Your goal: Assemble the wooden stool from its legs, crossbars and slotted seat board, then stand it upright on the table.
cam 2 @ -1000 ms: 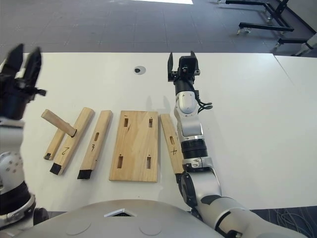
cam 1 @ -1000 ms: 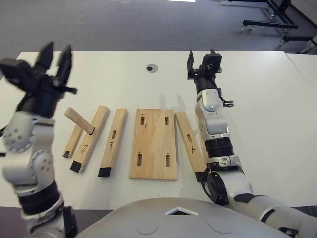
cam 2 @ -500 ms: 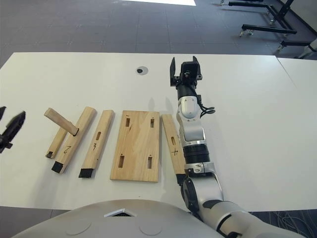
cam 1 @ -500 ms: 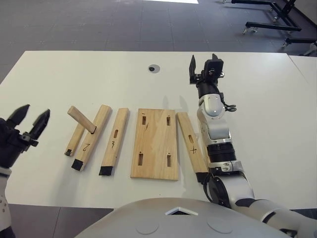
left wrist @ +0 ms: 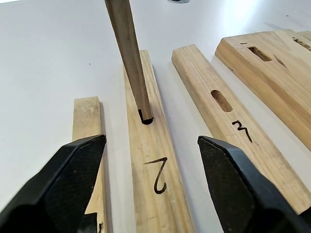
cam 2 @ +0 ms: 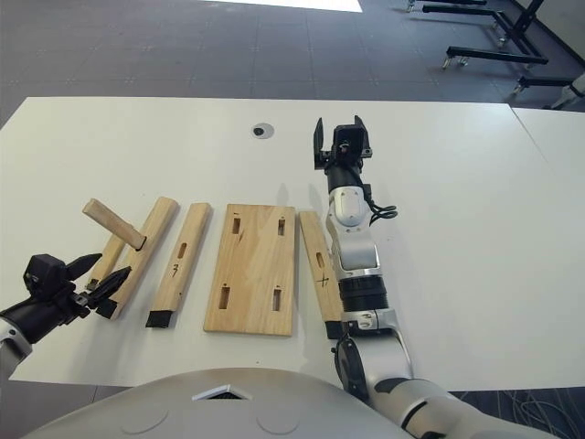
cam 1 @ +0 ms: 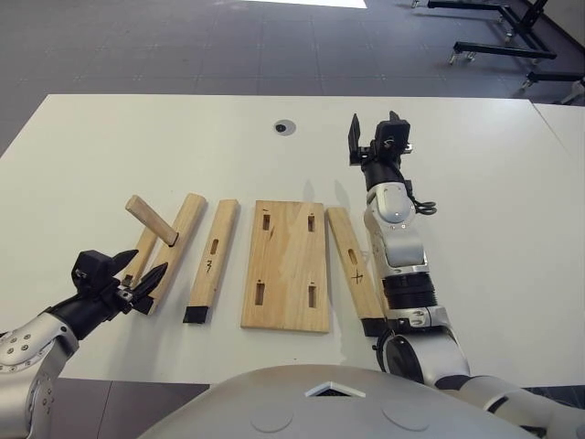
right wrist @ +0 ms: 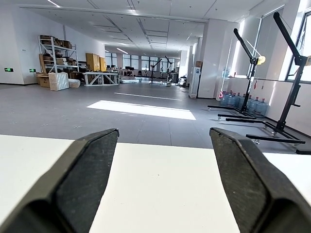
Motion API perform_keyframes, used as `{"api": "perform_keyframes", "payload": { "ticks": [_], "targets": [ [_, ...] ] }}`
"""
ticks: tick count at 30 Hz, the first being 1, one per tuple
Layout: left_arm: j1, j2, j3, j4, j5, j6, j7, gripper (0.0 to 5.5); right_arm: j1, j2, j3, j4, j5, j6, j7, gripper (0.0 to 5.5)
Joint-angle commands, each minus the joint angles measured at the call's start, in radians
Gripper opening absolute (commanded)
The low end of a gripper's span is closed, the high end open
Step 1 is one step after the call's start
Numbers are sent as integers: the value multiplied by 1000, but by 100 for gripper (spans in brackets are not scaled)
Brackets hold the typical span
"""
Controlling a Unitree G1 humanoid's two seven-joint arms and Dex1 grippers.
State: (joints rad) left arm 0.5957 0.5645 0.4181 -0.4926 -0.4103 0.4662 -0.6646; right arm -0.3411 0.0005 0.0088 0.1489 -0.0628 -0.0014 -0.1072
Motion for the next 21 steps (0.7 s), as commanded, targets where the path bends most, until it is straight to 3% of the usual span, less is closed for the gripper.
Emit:
{"api": "perform_keyframes", "payload": {
  "ticks": [1, 14, 21],
  "targets": [
    [-16, 29, -44, 19, 45, 64, 35, 347, 7, 0, 3, -6, -9, 17, 1, 345],
    [-66, 72, -199, 78, 94, 254, 68, 347, -9, 13, -12, 6, -11, 15, -20, 345],
    [-85, 64, -268, 116, 106, 261, 85, 245, -14, 23, 1, 9, -3, -14, -6, 345]
  ]
}}
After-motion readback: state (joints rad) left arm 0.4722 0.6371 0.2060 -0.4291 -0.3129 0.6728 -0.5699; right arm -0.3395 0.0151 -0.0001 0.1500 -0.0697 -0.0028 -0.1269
